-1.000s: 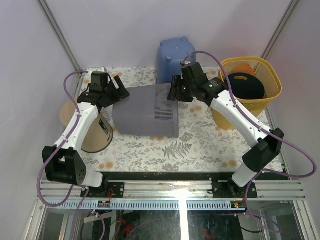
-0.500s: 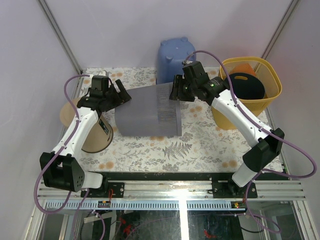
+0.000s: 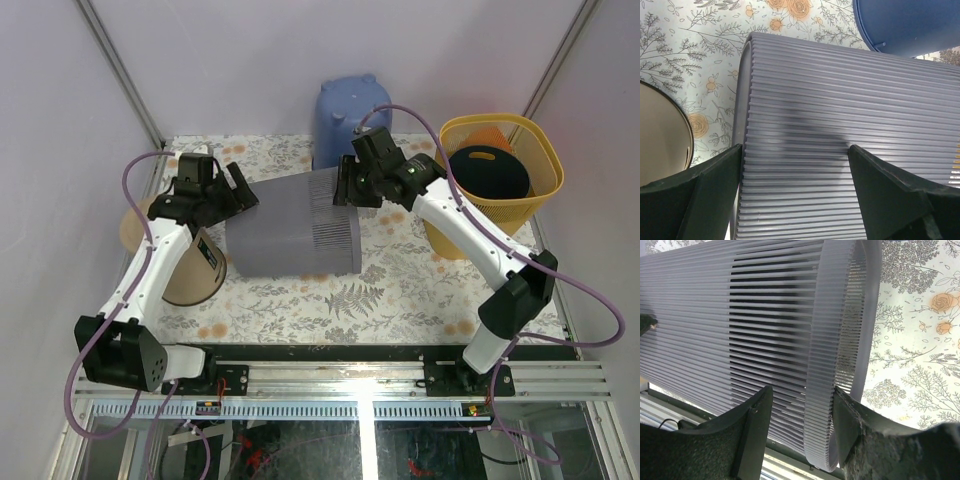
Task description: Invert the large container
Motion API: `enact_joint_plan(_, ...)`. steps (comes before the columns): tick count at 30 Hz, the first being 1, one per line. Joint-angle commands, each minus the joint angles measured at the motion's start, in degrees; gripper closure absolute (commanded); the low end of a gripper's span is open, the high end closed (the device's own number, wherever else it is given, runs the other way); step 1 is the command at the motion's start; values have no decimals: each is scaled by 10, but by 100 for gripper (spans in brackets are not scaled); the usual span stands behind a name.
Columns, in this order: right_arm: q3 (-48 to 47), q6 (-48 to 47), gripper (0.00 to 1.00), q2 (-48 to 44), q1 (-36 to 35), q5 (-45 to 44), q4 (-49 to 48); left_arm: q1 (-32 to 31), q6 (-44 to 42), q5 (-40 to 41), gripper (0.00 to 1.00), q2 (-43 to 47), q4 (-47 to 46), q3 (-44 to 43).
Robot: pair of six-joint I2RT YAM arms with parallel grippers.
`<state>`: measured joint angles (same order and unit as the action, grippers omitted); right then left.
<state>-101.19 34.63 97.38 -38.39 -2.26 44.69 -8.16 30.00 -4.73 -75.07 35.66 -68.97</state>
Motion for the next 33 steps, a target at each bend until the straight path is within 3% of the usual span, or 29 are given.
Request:
enact_joint_plan(1, 10, 26, 44, -13, -19, 64, -66, -12, 14, -49, 19, 27, -1, -55)
enact_joint_plan(12, 106, 68, 44, -62, -17, 123, -188, -31, 22, -40, 19, 31, 39, -147)
enact_joint_plan(24, 354, 182, 44, -136, 15, 253, -513, -82, 12, 10, 20, 2, 72, -221)
enact_joint_plan(33, 461, 235, 43, -181, 28, 273, -663, -151, 12, 70, 20, -36, 103, -297)
